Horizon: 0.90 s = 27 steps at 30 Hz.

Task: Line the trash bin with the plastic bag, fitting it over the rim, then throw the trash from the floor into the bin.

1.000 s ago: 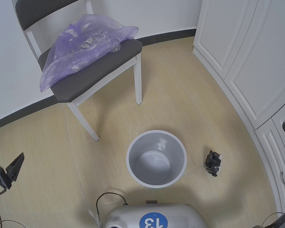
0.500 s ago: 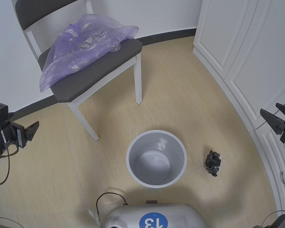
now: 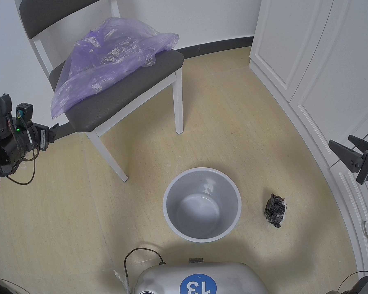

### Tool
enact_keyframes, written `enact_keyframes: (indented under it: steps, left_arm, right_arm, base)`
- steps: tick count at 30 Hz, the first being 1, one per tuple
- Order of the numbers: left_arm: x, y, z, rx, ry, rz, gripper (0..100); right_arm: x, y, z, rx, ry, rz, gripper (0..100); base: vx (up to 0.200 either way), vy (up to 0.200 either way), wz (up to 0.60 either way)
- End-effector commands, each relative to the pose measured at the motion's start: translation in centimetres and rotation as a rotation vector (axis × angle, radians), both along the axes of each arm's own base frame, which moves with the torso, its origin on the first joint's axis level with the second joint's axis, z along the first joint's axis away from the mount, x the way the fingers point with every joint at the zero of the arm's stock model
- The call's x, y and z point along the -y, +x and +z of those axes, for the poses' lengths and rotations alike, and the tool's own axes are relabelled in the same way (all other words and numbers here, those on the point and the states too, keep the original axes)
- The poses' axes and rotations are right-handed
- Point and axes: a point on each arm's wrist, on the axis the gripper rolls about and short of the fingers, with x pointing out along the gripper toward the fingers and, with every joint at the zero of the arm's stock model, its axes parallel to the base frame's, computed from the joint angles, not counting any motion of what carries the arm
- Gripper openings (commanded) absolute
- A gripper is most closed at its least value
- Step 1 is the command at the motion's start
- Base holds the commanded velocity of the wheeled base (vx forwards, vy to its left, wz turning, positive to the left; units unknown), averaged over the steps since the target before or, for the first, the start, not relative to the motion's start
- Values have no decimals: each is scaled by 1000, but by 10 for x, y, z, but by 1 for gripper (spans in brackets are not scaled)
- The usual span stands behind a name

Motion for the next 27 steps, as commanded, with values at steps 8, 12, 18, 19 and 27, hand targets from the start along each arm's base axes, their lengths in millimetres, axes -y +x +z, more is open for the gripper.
enact_keyframes:
  steps: [8, 12, 18, 19, 27]
  left_arm:
    - [-11, 38, -10, 50, -33, 41, 100]
    - [-12, 51, -7, 119, -56, 42, 100]
    - [-10, 60, 20, 272, -117, 44, 100]
    - [-10, 60, 26, 296, -121, 44, 100]
    - [-10, 59, 18, 263, -128, 43, 100]
  right_arm:
    - [0, 1, 1, 4, 3, -2, 100]
    - [0, 1, 4, 13, 5, -5, 100]
    - [2, 2, 6, 15, 37, -20, 100]
    - [2, 2, 7, 17, 39, -20, 100]
    - [3, 2, 8, 22, 40, -24, 100]
  base:
    - [0, 0, 0]
    - [0, 0, 0]
    - [0, 0, 0]
    - [0, 0, 0]
    - [0, 0, 0]
